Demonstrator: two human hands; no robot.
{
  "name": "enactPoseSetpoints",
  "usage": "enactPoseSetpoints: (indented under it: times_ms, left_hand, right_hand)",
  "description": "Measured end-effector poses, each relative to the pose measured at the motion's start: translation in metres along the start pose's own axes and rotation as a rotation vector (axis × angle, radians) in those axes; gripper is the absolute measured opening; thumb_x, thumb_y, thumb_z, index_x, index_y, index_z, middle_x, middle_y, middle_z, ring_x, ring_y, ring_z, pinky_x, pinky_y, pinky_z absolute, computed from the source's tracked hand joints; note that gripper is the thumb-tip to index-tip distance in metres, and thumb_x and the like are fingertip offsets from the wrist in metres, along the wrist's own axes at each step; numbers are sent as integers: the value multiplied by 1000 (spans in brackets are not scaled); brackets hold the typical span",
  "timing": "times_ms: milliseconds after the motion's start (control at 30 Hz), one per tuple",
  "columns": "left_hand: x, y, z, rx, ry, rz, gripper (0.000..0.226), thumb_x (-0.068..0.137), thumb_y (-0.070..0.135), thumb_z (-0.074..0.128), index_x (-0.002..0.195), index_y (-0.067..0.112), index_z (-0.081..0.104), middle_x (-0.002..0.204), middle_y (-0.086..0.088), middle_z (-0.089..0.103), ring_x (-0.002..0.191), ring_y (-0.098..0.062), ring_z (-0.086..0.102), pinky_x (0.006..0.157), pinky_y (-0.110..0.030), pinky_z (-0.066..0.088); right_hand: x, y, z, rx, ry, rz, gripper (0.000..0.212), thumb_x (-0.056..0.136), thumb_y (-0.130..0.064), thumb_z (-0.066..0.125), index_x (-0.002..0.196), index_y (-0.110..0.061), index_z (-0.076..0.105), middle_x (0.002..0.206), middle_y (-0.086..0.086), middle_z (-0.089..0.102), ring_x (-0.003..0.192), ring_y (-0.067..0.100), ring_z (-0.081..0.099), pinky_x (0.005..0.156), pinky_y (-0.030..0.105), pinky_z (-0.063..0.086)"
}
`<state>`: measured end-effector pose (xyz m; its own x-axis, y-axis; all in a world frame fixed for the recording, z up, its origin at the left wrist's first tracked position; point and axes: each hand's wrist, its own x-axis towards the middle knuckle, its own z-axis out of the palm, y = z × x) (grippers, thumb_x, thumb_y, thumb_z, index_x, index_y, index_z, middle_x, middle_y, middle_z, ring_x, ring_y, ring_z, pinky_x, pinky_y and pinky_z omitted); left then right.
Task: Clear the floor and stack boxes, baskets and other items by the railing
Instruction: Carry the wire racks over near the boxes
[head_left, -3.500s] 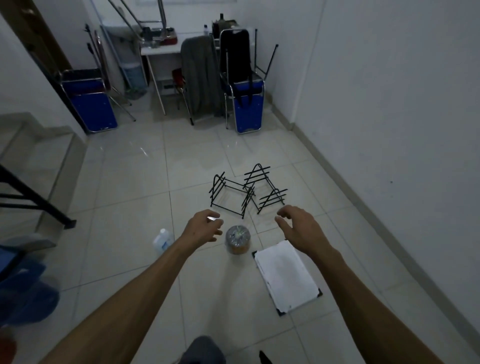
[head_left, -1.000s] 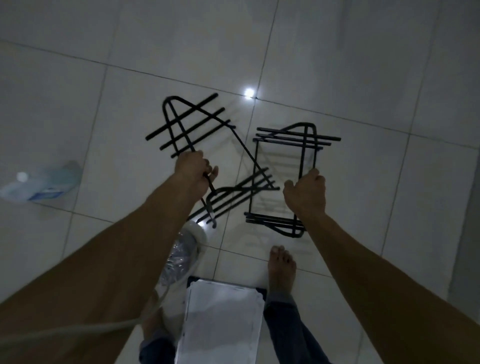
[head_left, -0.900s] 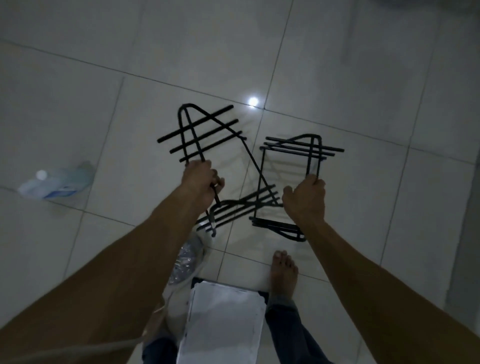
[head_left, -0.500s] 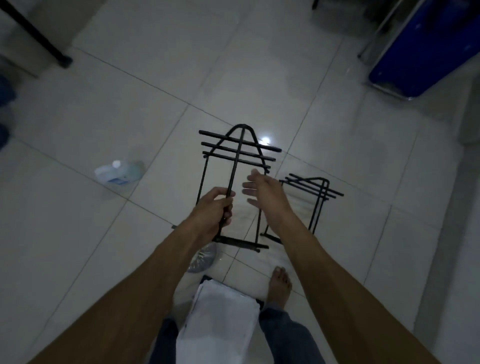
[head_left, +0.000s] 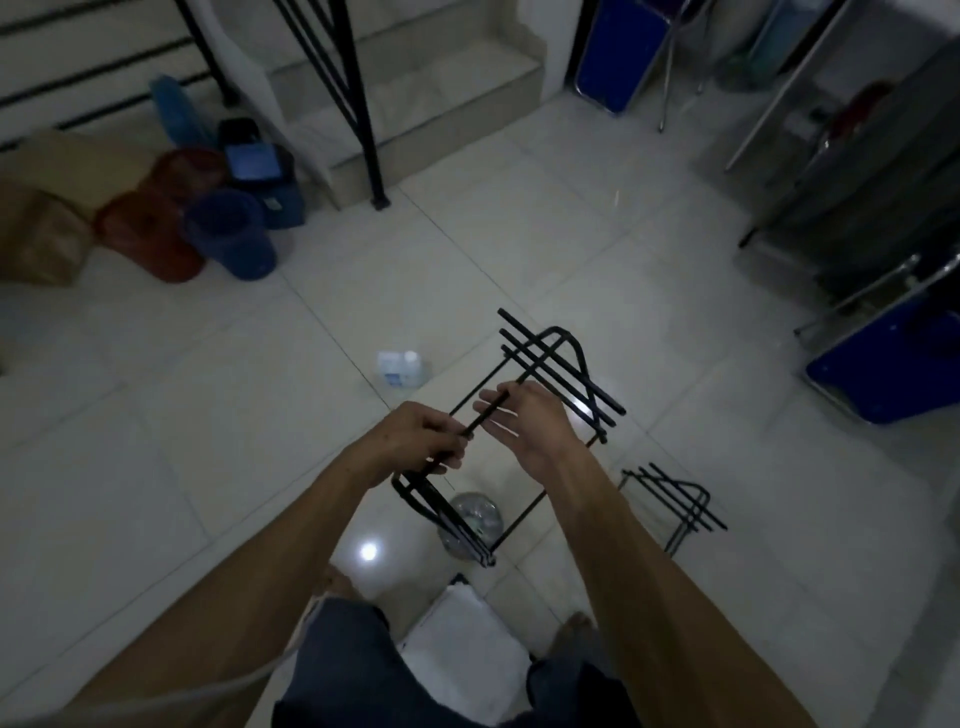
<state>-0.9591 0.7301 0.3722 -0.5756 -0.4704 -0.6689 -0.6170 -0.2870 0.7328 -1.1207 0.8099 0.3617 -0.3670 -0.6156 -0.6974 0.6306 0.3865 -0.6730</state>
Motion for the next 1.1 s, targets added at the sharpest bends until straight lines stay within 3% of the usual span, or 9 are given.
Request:
enactPoseSetpoints:
  times_ms: [100, 267, 467, 667, 767, 900, 1000, 1100]
  left_hand:
    - [-34, -1, -54, -23, 14, 24, 13, 91, 9, 70, 100, 2, 76, 87, -14, 77, 77, -18, 74, 67, -27, 57]
    - [-91, 0, -145, -159, 70, 86, 20, 88, 3, 72, 108, 6, 74, 95, -14, 77, 90, -25, 75, 87, -39, 59]
    - [-147, 4, -262, -245, 86, 149, 22, 91, 7, 69, 112, 10, 72, 101, -12, 77, 95, -23, 75, 70, -29, 57]
    - [-187, -6, -374, -307, 231, 179, 19, 92, 8, 68, 111, 7, 71, 99, -15, 76, 93, -23, 75, 69, -28, 57]
    - [-204, -19, -434, -341, 305, 195, 19, 92, 7, 68, 110, 4, 70, 100, -19, 75, 92, -25, 75, 72, -32, 59]
    - [-219, -52, -516, -364, 405, 199, 20, 93, 7, 67, 111, 2, 69, 100, -22, 74, 89, -26, 75, 74, -35, 60]
    - [-228, -81, -581, -404, 469, 188, 20, 94, 9, 66, 112, 0, 68, 92, -19, 74, 80, -20, 73, 70, -33, 59]
    - [-239, -114, -654, -510, 564, 140, 20, 95, 8, 64, 111, -3, 68, 86, -16, 70, 78, -20, 71, 69, -35, 60]
  right_hand:
    - [-24, -9, 58, -42, -55, -39, 15, 104, -15, 47, 111, -5, 56, 113, 18, 71, 107, 32, 70, 91, 42, 57]
    - [-50, -37, 179, -206, -60, -122, 12, 104, -14, 46, 103, -7, 56, 105, 19, 71, 97, 31, 72, 73, 35, 60]
    - [-60, -62, 325, -443, -127, -236, 15, 103, -15, 46, 101, -8, 59, 97, 14, 73, 88, 25, 74, 73, 37, 60]
    - [-50, -70, 466, -579, -286, -263, 19, 104, -16, 45, 114, -5, 58, 93, 14, 72, 82, 24, 75, 60, 33, 57]
    - [-36, -64, 542, -628, -331, -252, 29, 103, -15, 47, 129, -3, 54, 90, 12, 73, 79, 24, 75, 54, 30, 56]
    - [-17, -42, 645, -712, -415, -226, 16, 103, -12, 47, 103, -5, 61, 86, 12, 71, 74, 24, 72, 67, 41, 62]
    - [3, -19, 727, -753, -497, -194, 19, 103, -10, 46, 92, -8, 61, 82, 11, 69, 72, 23, 71, 67, 39, 60]
    - [24, 11, 818, -805, -545, -135, 20, 102, -8, 44, 109, 0, 61, 86, 15, 70, 67, 22, 71, 55, 32, 58]
